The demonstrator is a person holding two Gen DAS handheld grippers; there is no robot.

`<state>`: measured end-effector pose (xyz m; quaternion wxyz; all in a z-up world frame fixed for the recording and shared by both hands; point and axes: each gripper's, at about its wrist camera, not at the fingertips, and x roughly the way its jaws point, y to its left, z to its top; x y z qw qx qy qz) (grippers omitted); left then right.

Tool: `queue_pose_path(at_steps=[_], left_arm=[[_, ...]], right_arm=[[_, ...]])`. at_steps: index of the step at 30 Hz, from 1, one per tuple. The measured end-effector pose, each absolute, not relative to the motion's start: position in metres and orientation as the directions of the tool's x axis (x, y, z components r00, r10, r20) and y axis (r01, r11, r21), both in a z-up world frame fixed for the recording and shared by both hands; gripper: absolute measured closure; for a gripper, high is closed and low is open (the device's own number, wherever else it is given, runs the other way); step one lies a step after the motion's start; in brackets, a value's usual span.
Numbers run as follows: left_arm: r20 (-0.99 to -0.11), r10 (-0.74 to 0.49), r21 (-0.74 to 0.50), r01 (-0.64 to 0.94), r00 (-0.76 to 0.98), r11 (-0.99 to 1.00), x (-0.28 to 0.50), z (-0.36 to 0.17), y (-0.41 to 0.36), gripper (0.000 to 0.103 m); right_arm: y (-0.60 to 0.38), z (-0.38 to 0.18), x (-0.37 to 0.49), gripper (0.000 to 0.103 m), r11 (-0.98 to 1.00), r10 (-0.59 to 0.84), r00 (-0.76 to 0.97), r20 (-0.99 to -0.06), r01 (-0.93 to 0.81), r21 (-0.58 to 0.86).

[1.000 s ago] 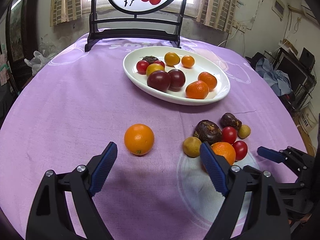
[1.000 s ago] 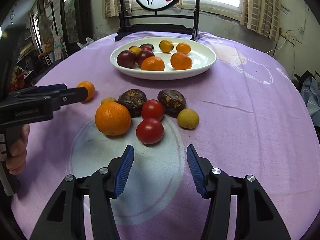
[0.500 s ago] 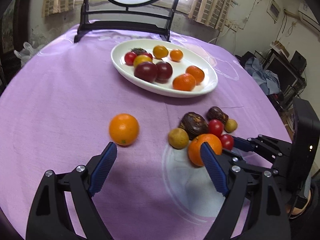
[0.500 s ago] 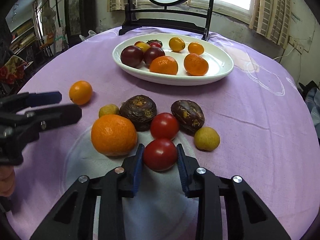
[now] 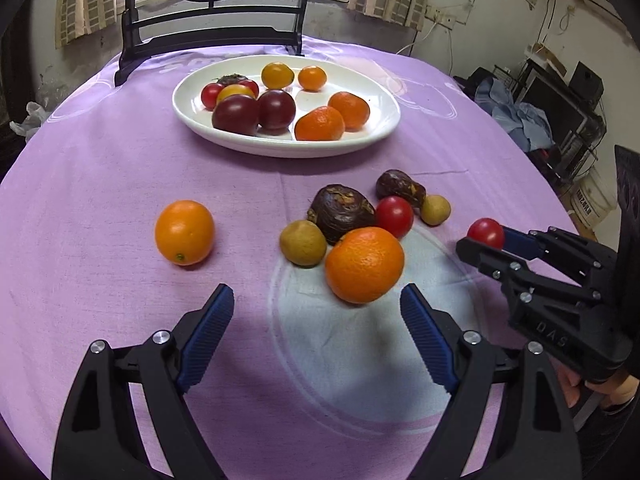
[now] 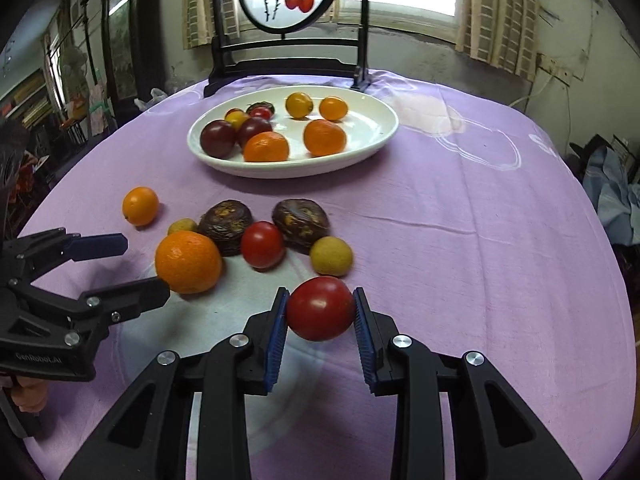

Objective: Organize fruits
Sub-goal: 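Grasp a large orange with the left tool while the right tool grasps a red tomato, then carry both fruits over the white plate and open both tools to release them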

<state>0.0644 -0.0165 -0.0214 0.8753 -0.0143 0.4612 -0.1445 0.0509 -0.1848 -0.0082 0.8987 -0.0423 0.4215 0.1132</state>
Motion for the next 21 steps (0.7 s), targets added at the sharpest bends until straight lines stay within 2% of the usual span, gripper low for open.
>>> queue_pose_path(at_steps=[2,3,4,5,6,14,16,21], left_arm=[[-0.813,-0.256,-0.15,0.235,0.523,0.96,0.065,-0.023,-0.021,0.02],[-0.819,-0.25,-0.147,0.232,0.517,0.961,0.066,-0.024,-0.024,0.023],[-0.823,-0.253,-0.152,0.233,0.509,0.961,0.067,-0.025,-0.027,0.03],[-0.829,-0.264,-0.163,0.238,0.494,0.958,0.069,-0.026,-0.031,0.045],[-0.837,-0.267,-0.169,0.239,0.478,0.956,0.071,-0.028,-0.035,0.049],[-0.853,-0.216,-0.127,0.213,0.475,0.969,0.086,-0.032,-0.058,0.048],[-0.851,-0.186,-0.091,0.21,0.492,0.973,0.085,-0.032,-0.061,0.059],[-0.848,-0.202,-0.095,0.235,0.489,0.967,0.079,-0.027,-0.057,0.059]], right_arm=[[-0.189,-0.008,0.051,0.071,0.972,0.174,0.616,-0.768,-0.232,0.034],[-0.189,-0.008,0.051,0.071,0.971,0.179,0.615,-0.768,-0.234,0.039],[-0.188,-0.008,0.05,0.071,0.971,0.184,0.616,-0.766,-0.237,0.042],[-0.188,-0.007,0.049,0.071,0.969,0.191,0.617,-0.764,-0.243,0.046],[-0.188,-0.007,0.048,0.071,0.968,0.196,0.616,-0.763,-0.247,0.049],[-0.192,0.001,0.043,0.07,0.966,0.214,0.625,-0.751,-0.251,0.066],[-0.192,0.003,0.041,0.07,0.964,0.221,0.631,-0.744,-0.258,0.068],[-0.191,0.004,0.039,0.07,0.961,0.232,0.632,-0.739,-0.265,0.075]])
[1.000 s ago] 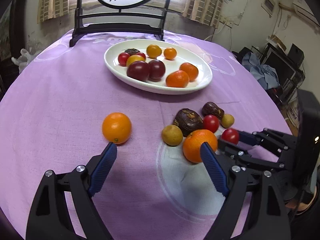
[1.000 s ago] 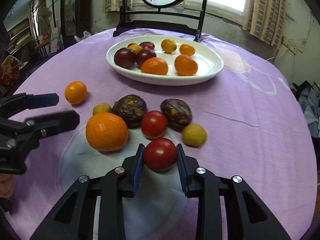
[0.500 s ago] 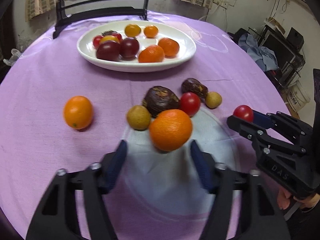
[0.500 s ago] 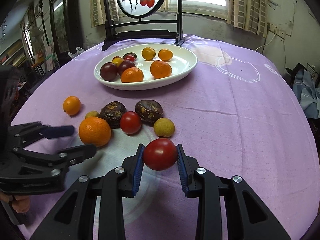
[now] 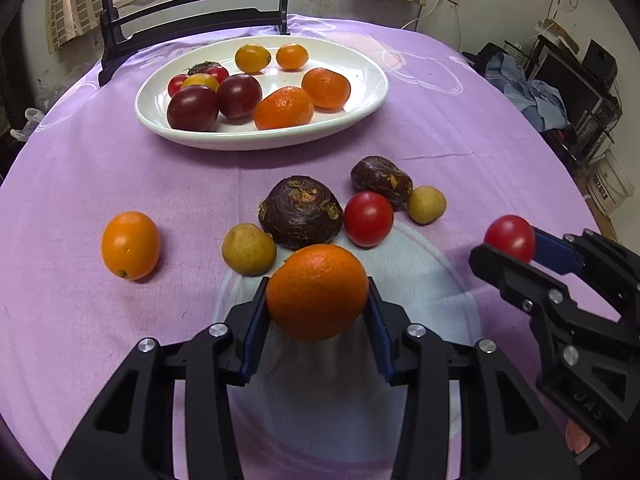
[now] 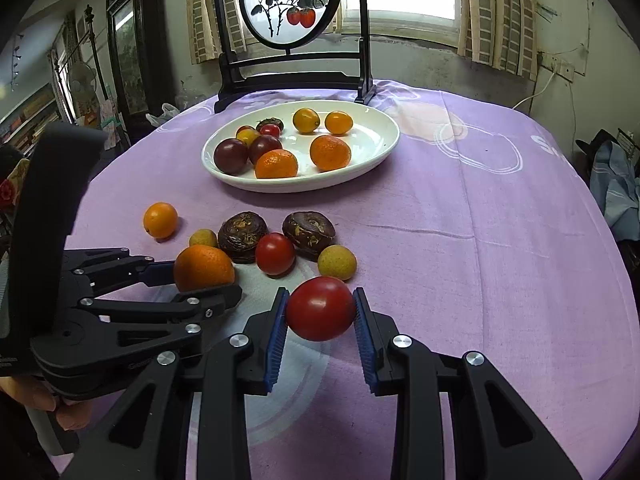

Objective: Organize fruits
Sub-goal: 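Carry both fruits over the white plate and open both tools to release them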

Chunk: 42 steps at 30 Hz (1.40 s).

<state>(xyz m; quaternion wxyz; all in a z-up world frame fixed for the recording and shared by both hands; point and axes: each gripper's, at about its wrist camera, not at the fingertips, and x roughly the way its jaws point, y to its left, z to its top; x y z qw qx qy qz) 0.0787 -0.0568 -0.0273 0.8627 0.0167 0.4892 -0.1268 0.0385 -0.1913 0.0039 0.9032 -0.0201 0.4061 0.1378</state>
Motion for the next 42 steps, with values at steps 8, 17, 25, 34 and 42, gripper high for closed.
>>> queue_pose_path(at_steps=[8,17,25,34,42], left_arm=[[-0.788,-0.234,-0.088,0.271,0.569,0.959,0.065,0.012,-0.039,0.06],[-0.723,-0.213,-0.068,0.239,0.657,0.969,0.098,0.056,-0.016,0.06],[-0.712,-0.18,-0.098,0.159,0.678,0.982,0.156,0.062,0.001,0.06],[-0.775,-0.129,-0.081,0.105,0.618,0.991,0.214,0.025,0.003,0.06],[-0.793,-0.148,-0.153,0.042,0.591,0.987,0.241,0.016,0.017,0.054]], right_arm=[[-0.189,0.014,0.034,0.071,0.958,0.254,0.673,-0.695,-0.274,0.085],[-0.175,0.059,0.054,0.071,0.952,0.264,0.752,-0.605,-0.304,0.037],[-0.15,0.066,0.117,0.071,0.961,0.242,0.769,-0.592,-0.275,0.035],[-0.126,0.036,0.18,0.071,0.97,0.198,0.718,-0.668,-0.242,0.028],[-0.124,0.02,0.199,0.048,0.968,0.225,0.682,-0.696,-0.238,0.079]])
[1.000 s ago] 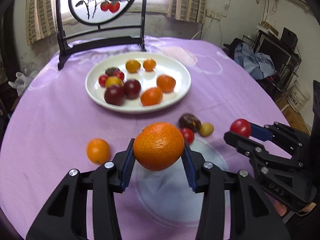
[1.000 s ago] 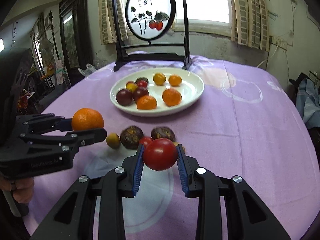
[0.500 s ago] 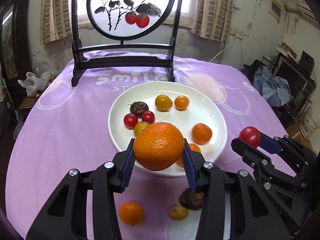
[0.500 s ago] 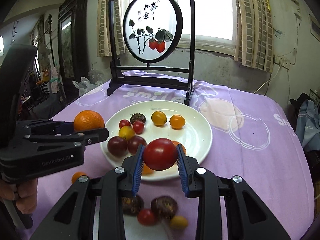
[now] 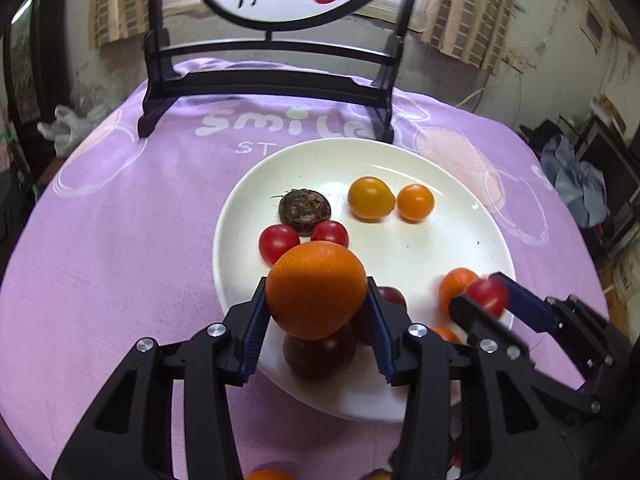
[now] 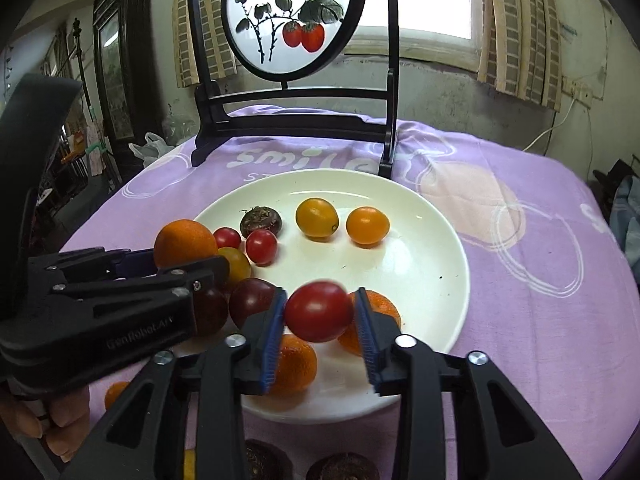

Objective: Organize fruits
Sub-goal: 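Carry both fruits over the white plate and open both tools to release them, then move both open tools back toward the remaining fruits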

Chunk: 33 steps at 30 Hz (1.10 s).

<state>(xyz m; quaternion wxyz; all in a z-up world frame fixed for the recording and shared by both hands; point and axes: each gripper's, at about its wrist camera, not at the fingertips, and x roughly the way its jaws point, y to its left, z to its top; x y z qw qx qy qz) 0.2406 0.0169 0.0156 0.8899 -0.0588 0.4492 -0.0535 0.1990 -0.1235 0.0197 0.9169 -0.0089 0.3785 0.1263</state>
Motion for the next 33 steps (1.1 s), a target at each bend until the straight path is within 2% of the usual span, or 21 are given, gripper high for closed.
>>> queue_pose_path(at_steps=[1,3,6,14,23,33], left_arm=[[-0.788,-0.163,-0.174,0.04,0.593,0.984,0.24,0.017,0.019,0.05],[-0.77,-0.163,-0.172,0.046,0.617,0.984,0.233,0.023,0.02,0.038],[-0.755,-0.142,-0.13,0.066,0.641,0.989,0.218,0.031,0.016,0.034],[-0.733,-0.172,-0.142,0.099,0.658,0.985,0.167,0.042,0.014,0.024],[-0.745,-0.175,-0.118,0.131,0.644,0.984,0.116,0.027,0.013,0.02],[-0.749,-0.167,-0.125,0.111,0.641,0.986,0.096,0.008,0.03,0.018]], right_arm=[[-0.125,0.02,0.198,0.041,0.969,0.224,0.686,-0.692,-0.231,0.084],[-0.128,0.022,0.193,0.041,0.97,0.222,0.696,-0.683,-0.23,0.082],[-0.135,0.024,0.186,0.041,0.969,0.231,0.692,-0.684,-0.227,0.098],[-0.16,0.025,0.143,0.041,0.968,0.242,0.686,-0.686,-0.219,0.121],[-0.19,0.016,0.095,0.041,0.975,0.214,0.679,-0.703,-0.19,0.113],[-0.192,0.001,0.066,0.041,0.98,0.178,0.662,-0.728,-0.188,0.068]])
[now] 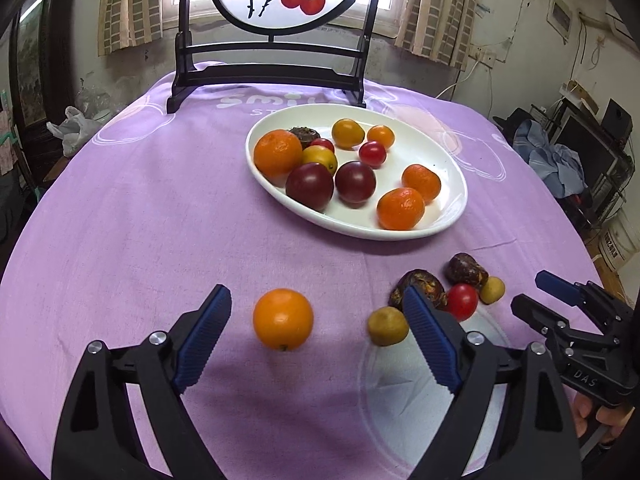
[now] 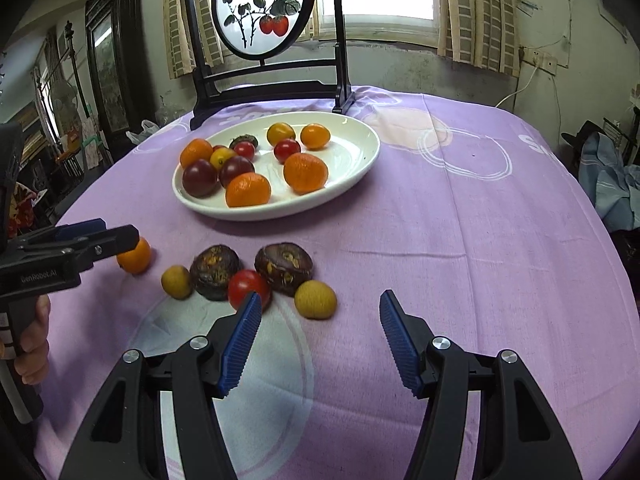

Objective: Organize fruits
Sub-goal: 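Move both open tools back toward the remaining fruits, then grasp an orange with the left tool while the right tool grasps a yellow citrus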

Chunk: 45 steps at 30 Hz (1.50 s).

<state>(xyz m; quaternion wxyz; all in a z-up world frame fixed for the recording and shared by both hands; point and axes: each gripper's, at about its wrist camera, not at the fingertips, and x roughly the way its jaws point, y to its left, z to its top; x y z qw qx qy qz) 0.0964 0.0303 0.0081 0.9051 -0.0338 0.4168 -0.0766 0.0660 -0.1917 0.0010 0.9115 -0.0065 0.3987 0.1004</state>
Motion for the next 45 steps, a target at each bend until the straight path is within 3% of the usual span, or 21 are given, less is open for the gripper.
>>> queue_pose_path(at_steps=[3,5,14,18,29,38,45], left_arm=[[-0.746,-0.167,-0.13,0.104,0.645,0.986,0.097,0.007,0.035,0.018],[-0.744,-0.174,-0.138,0.106,0.645,0.985,0.097,0.005,0.038,0.018],[-0.753,-0.189,-0.15,0.115,0.631,0.982,0.098,0.0,0.041,0.018],[-0.752,-0.174,-0.132,0.114,0.635,0.985,0.098,-0.001,0.039,0.018],[-0.754,-0.152,-0.1,0.116,0.639,0.988,0.096,-0.002,0.039,0.017],[-0.762,-0.053,-0.005,0.076,0.645,0.997,0.098,-0.012,0.039,0.017],[-0.8,-0.052,-0.001,0.087,0.597,0.996,0.105,-0.028,0.036,0.028]], right_arm=[[-0.187,-0.006,0.065,0.043,0.981,0.15,0.648,-0.746,-0.191,0.032],[-0.184,-0.01,0.067,0.052,0.981,0.14,0.635,-0.76,-0.194,0.018],[-0.172,-0.031,0.091,0.054,0.978,0.102,0.593,-0.799,-0.206,-0.028],[-0.165,-0.028,0.098,0.075,0.974,0.119,0.599,-0.792,-0.224,-0.023],[-0.171,-0.018,0.077,0.075,0.974,0.178,0.605,-0.776,-0.222,0.05],[-0.168,-0.011,0.063,0.075,0.961,0.228,0.611,-0.758,-0.266,0.075],[-0.168,-0.01,0.061,0.075,0.952,0.259,0.601,-0.756,-0.293,0.094]])
